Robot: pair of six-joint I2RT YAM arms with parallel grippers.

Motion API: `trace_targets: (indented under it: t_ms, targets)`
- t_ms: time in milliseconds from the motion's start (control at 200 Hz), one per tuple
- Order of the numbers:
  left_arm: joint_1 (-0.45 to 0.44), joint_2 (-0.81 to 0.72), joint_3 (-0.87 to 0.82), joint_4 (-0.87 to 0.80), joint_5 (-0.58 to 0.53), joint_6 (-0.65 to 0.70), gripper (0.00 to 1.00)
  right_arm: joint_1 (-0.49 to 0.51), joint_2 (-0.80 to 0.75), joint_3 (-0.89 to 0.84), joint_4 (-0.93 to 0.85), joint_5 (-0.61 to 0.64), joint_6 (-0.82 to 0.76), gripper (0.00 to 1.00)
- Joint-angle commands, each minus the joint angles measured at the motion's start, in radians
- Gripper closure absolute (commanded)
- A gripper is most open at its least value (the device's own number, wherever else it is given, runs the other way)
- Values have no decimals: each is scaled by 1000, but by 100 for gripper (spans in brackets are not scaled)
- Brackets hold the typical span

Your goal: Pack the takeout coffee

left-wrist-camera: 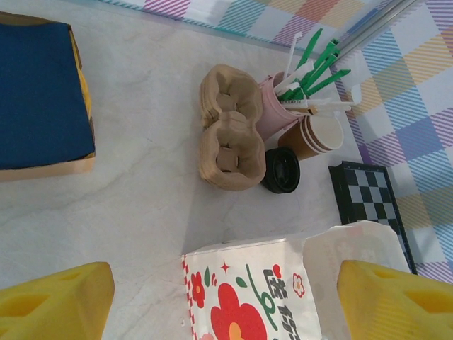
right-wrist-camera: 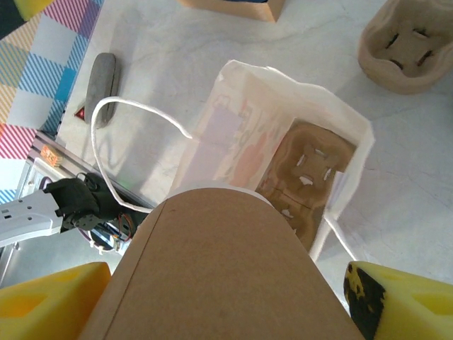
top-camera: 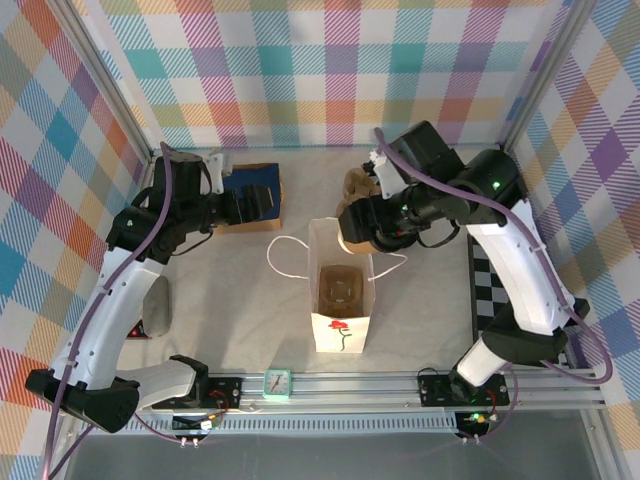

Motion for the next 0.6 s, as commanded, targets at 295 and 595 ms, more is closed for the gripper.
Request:
trace_targets:
  t_ms: [295, 595]
  targets:
    - [-9, -16, -54, 27, -24, 11, 18, 100, 72, 4, -128, 171, 107, 59]
    - [-9, -25, -85, 35, -48, 12, 18, 138, 105, -26, -154, 243, 143, 59]
